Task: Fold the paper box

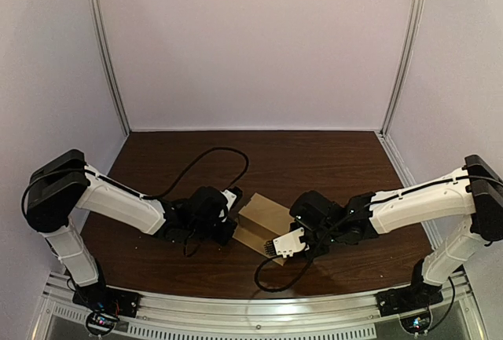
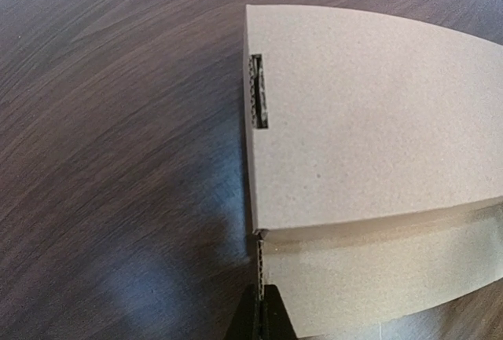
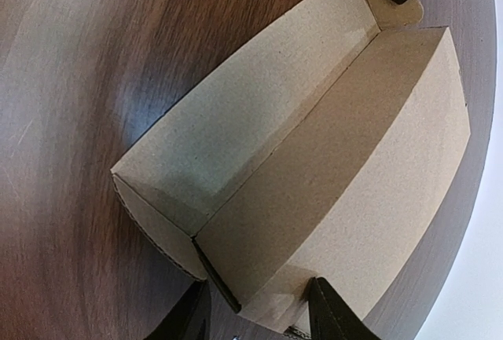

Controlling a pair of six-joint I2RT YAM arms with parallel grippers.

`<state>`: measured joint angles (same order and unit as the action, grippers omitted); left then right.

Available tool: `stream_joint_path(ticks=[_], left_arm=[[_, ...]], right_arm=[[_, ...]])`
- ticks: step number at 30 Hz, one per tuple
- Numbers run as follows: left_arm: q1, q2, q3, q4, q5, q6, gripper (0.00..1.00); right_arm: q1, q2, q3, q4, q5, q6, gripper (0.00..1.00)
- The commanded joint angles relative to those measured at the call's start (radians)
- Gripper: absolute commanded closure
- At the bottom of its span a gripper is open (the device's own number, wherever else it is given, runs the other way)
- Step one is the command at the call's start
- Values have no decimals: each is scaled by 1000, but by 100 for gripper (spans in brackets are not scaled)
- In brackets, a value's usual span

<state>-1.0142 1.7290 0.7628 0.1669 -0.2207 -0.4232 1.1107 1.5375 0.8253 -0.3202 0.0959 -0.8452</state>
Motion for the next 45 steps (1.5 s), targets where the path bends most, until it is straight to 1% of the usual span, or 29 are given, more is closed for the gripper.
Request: stream_joint_path(ticks=[1,15,28,37,45], left_arm=[[7,18,9,27,1,25,100],[7,11,66,-58,-16,50,100],[7,50,165,-212,-14,88,100],[6,57,191,-243,-30,82,100],[6,35,152,-223,-43,71,100]], right_arm=[[7,51,-23,-121,-75,8,57],[7,74,-12,-131,-79,15,58],[15,81,-12,-133,-85,0,59],[22,93,-11,-132,-82,1,60],[22,98,-10,-131,-81,8,61]])
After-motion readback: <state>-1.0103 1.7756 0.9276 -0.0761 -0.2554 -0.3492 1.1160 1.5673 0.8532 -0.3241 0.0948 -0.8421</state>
